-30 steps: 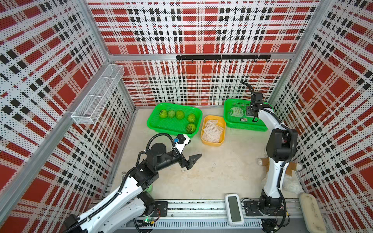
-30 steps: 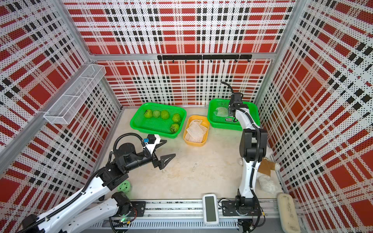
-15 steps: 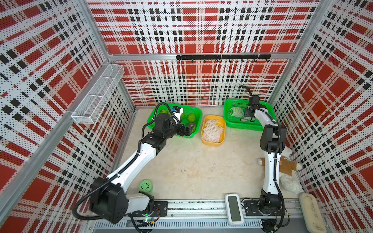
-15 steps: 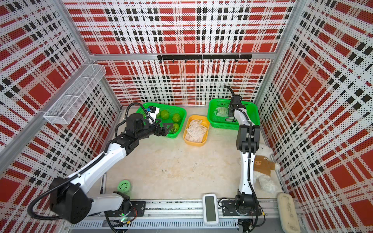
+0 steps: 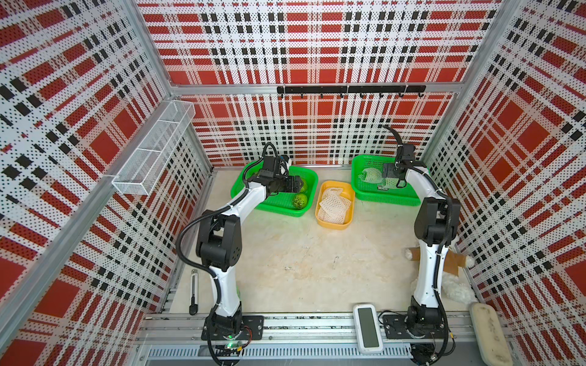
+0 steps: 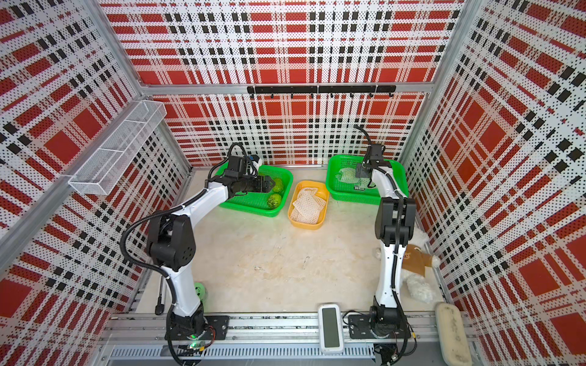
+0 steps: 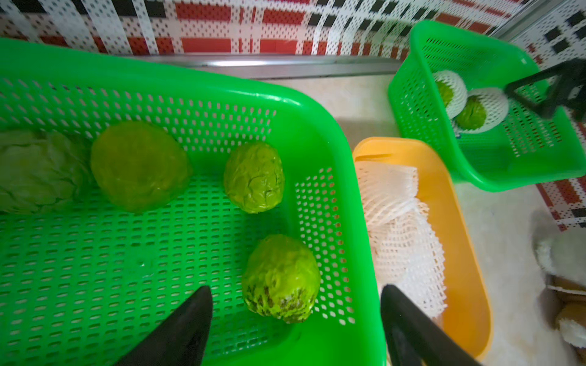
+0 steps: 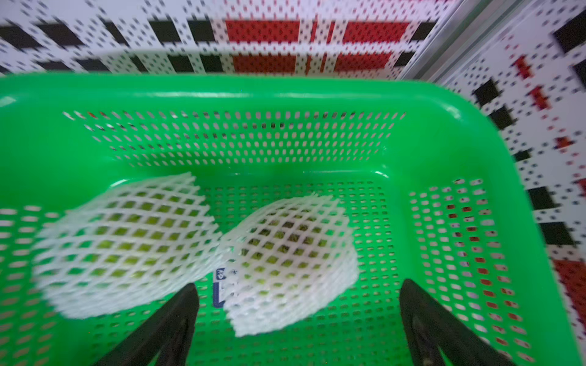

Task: Sleeve custard apples in foam nets
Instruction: Place the custard apple in the basket, then pick up the custard apple from the basket.

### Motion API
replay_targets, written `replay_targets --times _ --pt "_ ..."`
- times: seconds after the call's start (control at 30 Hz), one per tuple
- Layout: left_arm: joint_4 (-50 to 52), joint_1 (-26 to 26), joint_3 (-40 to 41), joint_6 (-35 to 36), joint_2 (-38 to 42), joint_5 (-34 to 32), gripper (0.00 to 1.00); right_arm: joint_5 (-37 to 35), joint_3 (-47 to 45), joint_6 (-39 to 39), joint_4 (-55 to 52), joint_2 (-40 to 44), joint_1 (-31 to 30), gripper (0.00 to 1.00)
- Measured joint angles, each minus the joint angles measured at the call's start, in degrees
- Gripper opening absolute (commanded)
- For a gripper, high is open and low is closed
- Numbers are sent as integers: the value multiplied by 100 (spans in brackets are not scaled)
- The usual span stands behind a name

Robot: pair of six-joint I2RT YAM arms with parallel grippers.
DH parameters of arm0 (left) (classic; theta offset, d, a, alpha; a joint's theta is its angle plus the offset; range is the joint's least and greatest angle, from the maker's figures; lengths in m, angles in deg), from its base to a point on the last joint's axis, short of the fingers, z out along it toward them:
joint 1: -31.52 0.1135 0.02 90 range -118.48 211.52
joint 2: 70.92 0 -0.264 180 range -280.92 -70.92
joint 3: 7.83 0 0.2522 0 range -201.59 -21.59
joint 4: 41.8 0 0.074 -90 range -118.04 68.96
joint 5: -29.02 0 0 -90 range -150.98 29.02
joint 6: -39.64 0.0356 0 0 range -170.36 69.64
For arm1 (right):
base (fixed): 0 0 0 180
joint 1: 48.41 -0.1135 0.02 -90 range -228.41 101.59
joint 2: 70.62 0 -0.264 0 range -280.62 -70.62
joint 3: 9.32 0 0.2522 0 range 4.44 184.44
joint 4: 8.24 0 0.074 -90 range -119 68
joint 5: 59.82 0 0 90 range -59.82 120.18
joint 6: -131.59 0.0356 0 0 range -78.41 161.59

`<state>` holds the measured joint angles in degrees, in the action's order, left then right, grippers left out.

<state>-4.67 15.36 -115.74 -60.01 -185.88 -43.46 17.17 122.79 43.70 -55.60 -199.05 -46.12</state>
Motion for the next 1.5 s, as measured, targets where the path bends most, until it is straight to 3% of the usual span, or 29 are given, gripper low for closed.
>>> replay_targets --times 0.17,0.37,0.67,0.83,0.97,1.17,1.5 --pt "529 -17 -481 129 -553 -9 85 581 -214 7 184 868 0 100" --pt "962 -70 -763 238 -953 -48 85 1919 -1867 409 1412 2164 4 100" --pt "1200 -348 -1008 317 -1403 -79 73 3783 -2277 798 1910 2341 -17 100" --pt "1198 -350 -1082 352 -1475 35 57 3853 -2441 535 1596 2437 -363 100" --pt "1078 -345 -977 352 -1416 42 52 3425 -2439 188 1071 2444 -1154 100" --pt "734 -326 -26 352 -627 -9 45 3176 -2465 59 678 2354 -2044 97" --pt "380 -426 1685 345 2334 -280 43 3021 -2461 308 566 1285 -2153 80"
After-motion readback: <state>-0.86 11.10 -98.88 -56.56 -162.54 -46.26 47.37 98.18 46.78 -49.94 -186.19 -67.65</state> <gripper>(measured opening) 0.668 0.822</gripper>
